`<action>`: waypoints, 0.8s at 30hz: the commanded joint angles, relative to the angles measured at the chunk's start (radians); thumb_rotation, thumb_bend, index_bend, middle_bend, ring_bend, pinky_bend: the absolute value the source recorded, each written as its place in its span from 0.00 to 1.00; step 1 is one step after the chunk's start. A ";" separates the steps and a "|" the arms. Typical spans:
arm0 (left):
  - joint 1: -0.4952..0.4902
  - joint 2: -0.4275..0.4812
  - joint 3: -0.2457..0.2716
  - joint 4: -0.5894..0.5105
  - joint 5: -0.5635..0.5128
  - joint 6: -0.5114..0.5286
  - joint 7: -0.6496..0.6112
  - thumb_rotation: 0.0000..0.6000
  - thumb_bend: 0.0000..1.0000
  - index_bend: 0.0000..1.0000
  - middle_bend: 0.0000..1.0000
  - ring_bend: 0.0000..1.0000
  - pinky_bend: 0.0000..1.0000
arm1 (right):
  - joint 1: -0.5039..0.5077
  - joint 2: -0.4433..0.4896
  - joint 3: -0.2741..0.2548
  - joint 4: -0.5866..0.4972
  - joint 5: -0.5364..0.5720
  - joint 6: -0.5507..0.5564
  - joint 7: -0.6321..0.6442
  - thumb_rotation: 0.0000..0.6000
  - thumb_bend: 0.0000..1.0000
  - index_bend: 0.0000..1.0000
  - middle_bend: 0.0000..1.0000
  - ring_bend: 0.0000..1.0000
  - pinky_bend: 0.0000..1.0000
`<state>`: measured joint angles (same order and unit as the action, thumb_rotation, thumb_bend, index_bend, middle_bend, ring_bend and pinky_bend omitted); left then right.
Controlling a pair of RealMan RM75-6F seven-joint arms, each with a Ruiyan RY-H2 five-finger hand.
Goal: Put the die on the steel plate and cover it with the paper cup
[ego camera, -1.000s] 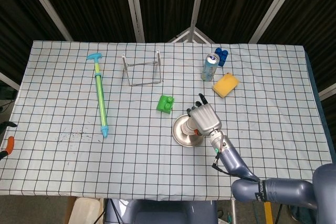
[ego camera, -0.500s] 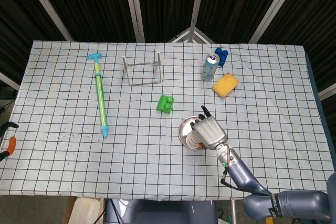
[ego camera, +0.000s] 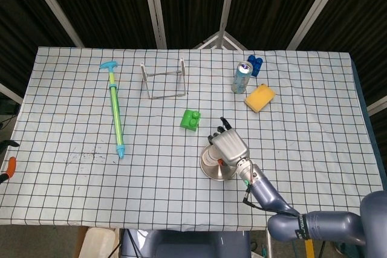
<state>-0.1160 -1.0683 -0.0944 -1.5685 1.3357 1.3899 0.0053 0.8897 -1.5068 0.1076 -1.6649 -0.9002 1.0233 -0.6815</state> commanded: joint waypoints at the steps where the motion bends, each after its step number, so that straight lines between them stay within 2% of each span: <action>1: 0.000 -0.001 -0.001 0.001 -0.002 0.000 0.001 1.00 0.69 0.36 0.00 0.00 0.12 | 0.008 -0.013 0.024 0.051 -0.002 -0.021 0.040 1.00 0.34 0.61 0.52 0.26 0.00; 10: -0.003 -0.004 0.000 -0.005 -0.005 -0.003 0.019 1.00 0.69 0.36 0.00 0.00 0.12 | -0.014 0.021 0.036 0.095 -0.021 -0.019 0.094 1.00 0.34 0.61 0.53 0.26 0.00; 17: -0.004 -0.005 0.001 -0.008 -0.003 -0.004 0.024 1.00 0.69 0.36 0.00 0.00 0.12 | -0.063 0.067 -0.019 0.026 -0.061 0.001 0.101 1.00 0.34 0.61 0.53 0.26 0.00; 24: -0.005 -0.007 0.004 -0.011 0.001 -0.004 0.033 1.00 0.69 0.36 0.00 0.00 0.12 | -0.089 0.063 -0.056 -0.015 -0.130 0.012 0.116 1.00 0.34 0.61 0.53 0.26 0.00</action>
<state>-0.1215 -1.0756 -0.0902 -1.5793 1.3363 1.3845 0.0377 0.8025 -1.4411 0.0548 -1.6760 -1.0226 1.0339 -0.5672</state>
